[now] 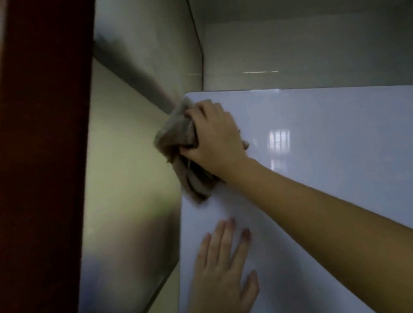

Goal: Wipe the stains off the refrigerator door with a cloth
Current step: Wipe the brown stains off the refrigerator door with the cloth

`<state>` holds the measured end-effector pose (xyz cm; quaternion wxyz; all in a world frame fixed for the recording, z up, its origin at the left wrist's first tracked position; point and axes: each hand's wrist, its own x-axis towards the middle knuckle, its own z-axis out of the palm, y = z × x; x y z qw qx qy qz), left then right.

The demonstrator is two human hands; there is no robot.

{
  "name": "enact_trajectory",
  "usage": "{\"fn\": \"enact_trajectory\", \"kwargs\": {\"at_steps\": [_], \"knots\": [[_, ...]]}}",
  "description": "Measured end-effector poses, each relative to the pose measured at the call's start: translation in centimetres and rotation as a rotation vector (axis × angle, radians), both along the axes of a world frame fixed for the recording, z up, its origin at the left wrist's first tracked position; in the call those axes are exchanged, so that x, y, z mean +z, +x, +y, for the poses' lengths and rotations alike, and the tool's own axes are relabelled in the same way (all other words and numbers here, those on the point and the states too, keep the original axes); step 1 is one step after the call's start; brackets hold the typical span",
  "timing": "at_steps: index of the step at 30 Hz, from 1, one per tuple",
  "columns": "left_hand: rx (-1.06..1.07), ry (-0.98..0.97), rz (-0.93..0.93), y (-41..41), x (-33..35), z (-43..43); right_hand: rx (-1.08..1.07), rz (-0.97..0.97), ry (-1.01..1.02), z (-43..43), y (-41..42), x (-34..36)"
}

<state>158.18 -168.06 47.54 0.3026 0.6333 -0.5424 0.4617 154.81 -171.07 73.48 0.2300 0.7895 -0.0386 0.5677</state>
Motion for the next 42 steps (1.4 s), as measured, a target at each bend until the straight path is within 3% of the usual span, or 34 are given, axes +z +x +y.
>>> {"fn": "enact_trajectory", "kwargs": {"at_steps": [6,13,20,27,37,42], "knots": [[0.003,0.032,0.021,0.4,0.0,0.2,0.018,0.049,-0.052,-0.8,-0.5,-0.5],[0.008,-0.006,-0.019,1.1,-0.5,0.0,0.014,-0.227,0.154,-6.8,-12.6,2.5],[0.003,-0.089,-0.031,0.9,-0.5,-1.0,-0.021,-0.55,0.377,-14.6,-27.0,-0.8],[0.002,-0.088,-0.013,0.6,-0.6,-1.3,-0.04,-0.647,0.408,-15.4,-26.4,-1.2],[-0.015,-0.059,-0.018,0.6,-0.4,-0.7,-0.119,-0.156,0.079,-7.2,-13.0,-2.3],[-0.023,-0.015,-0.006,0.7,-0.3,-0.2,-0.043,-0.131,0.018,-5.9,-10.0,-3.3]]}}
